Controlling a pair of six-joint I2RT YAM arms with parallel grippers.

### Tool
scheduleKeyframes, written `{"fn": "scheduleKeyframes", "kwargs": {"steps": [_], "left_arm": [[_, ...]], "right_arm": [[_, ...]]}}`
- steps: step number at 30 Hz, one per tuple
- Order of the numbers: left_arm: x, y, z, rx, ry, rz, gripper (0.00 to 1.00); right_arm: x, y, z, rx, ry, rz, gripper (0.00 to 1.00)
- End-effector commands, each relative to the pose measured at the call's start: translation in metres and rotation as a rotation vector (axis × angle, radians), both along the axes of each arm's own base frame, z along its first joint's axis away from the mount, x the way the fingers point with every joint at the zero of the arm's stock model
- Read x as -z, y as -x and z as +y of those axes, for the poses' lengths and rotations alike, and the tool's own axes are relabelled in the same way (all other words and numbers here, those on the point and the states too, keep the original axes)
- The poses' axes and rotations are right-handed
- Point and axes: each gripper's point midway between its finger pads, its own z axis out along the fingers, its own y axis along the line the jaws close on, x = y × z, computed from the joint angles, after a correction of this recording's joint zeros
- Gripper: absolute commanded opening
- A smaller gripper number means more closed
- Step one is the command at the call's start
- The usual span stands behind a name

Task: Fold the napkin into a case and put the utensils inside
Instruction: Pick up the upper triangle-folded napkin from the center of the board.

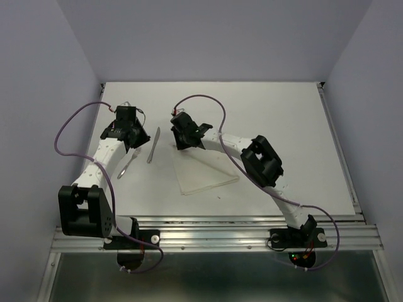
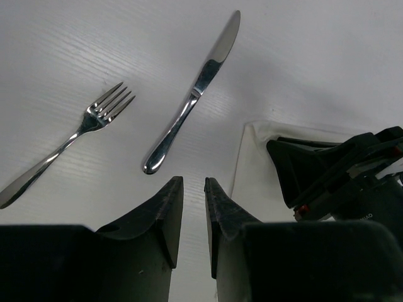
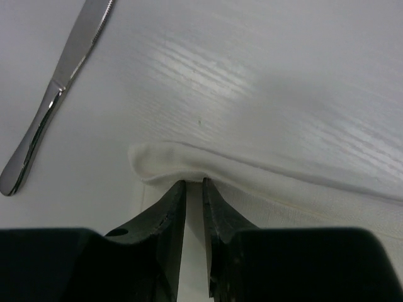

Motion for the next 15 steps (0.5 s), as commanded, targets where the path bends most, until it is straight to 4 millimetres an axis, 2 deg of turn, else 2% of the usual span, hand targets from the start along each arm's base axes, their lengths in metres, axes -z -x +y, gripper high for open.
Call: {"fn": "scheduleKeyframes", "kwargs": {"steps": [1,3,4,7,8,9,10,11,13,15], "left_arm": [[-0.006,0.005,0.002,0.003,-0.002,-0.026,0.32],[-0.005,0.006,0.002,0.002,-0.004,-0.024,0.32],[-0.006,0.006,0.003,0.001,-0.005,-0.027,0.32],[-0.005,0.005,0.002,0.002,0.001,-0.027,0.32],[-0.005,0.005,0.0,0.004,0.006,-0.027,0.32],[-0.004,0.004,0.0,0.006,0.008,-0.027,0.32],[-0.004,0.004,-0.001,0.006,0.011,-0.026,0.32],[-0.004,0.003,-0.001,0.006,0.011,-0.026,0.32],[-0.001,0.004,-0.001,0.01,0.011,-0.019,0.32],[0.001,0.003,-0.002,0.013,0.015,-0.014,0.32]], "right_arm": [[0.0,-0.007,0.003,0.019,0.019,-0.015,0.22],[-0.007,-0.005,0.003,0.007,0.011,-0.02,0.22],[-0.024,-0.007,0.005,0.007,-0.012,-0.041,0.22],[-0.051,-0.006,0.003,0.006,-0.048,-0.077,0.22],[-0.077,-0.009,0.003,0.017,-0.083,-0.118,0.22],[-0.077,-0.006,-0.003,0.024,-0.076,-0.124,0.22],[-0.086,-0.006,-0.007,0.034,-0.083,-0.143,0.22],[-0.107,-0.008,-0.011,0.051,-0.104,-0.185,0.22],[-0.109,-0.006,-0.019,0.063,-0.09,-0.195,0.22],[-0.098,-0.002,-0.027,0.073,-0.064,-0.184,0.22]]}}
